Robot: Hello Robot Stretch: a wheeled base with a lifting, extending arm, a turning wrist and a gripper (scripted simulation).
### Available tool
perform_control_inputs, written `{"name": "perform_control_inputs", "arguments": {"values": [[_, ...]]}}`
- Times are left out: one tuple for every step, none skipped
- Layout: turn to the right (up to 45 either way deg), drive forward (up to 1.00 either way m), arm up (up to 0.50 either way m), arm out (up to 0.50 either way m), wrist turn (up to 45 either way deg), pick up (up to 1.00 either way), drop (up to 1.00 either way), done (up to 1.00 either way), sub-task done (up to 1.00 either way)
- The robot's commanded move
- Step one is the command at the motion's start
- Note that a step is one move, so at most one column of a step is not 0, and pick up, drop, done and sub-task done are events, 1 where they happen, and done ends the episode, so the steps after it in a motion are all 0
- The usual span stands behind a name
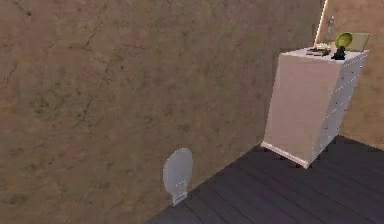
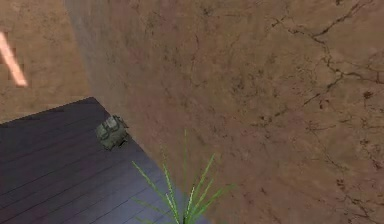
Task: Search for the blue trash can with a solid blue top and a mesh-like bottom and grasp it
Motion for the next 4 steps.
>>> {"name": "perform_control_inputs", "arguments": {"values": [[0.0,0.15,0.0,0.0,0.0,0.0,0.0,0.0,0.0],[45.0,0.0,0.0,0.0,0.0,0.0,0.0,0.0,0.0],[45.0,0.0,0.0,0.0,0.0,0.0,0.0,0.0,0.0],[9.0,0.0,0.0,0.0,0.0,0.0,0.0,0.0,0.0]]}}
